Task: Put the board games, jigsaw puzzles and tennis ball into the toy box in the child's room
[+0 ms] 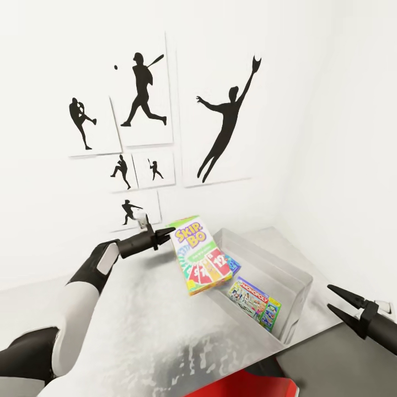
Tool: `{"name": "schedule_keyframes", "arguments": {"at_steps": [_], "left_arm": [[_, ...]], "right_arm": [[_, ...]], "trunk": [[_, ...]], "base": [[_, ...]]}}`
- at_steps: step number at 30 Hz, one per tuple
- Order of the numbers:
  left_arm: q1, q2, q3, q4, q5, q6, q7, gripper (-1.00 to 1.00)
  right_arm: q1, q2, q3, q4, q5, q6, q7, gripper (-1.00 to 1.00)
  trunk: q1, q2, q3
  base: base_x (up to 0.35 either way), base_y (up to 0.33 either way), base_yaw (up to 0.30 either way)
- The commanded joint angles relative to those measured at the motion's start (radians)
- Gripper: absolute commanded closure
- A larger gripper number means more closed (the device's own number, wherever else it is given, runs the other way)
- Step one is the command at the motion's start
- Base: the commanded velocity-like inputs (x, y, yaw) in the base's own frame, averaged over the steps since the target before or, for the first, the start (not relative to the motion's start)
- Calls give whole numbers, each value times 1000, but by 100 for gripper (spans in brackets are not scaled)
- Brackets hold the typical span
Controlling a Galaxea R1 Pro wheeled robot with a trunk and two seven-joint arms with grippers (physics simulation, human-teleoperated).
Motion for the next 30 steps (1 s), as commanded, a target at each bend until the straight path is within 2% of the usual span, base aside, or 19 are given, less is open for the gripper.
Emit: {"name": "schedule_keyframes", "arguments": {"at_steps": [1,4,5,8,14,17,23,30], "left_arm": [[-1,-19,8,2,-1,-5,7,100],[-2,-67,26,7,0,-32,36,100],[-2,-74,30,9,0,-40,39,100],[-2,-117,44,51,1,-105,76,100],[-2,-172,51,112,4,-201,160,100],[-2,-199,52,155,4,-272,198,100],[-3,-205,53,226,4,-380,270,100],[-3,-205,53,239,4,-451,294,100]], "right_arm": [[-1,0,-1,-2,10,4,11,-100],[1,0,-1,-5,10,4,11,-100],[2,0,-1,-5,10,4,11,-100],[10,0,-2,-9,10,4,11,-100],[26,0,-9,-33,11,4,12,-100],[30,0,-17,-40,11,4,13,-100],[31,0,-22,-42,11,4,13,-100],[31,1,-23,-43,10,4,13,-100]], "trunk": [[1,-2,-2],[1,-2,-2],[1,-2,-2],[1,-2,-2],[1,-2,-2],[1,-2,-2],[1,-2,-2],[1,-2,-2]], "base": [[0,0,0],[0,0,0],[0,0,0],[0,0,0],[0,0,0],[0,0,0],[0,0,0],[0,0,0]]}}
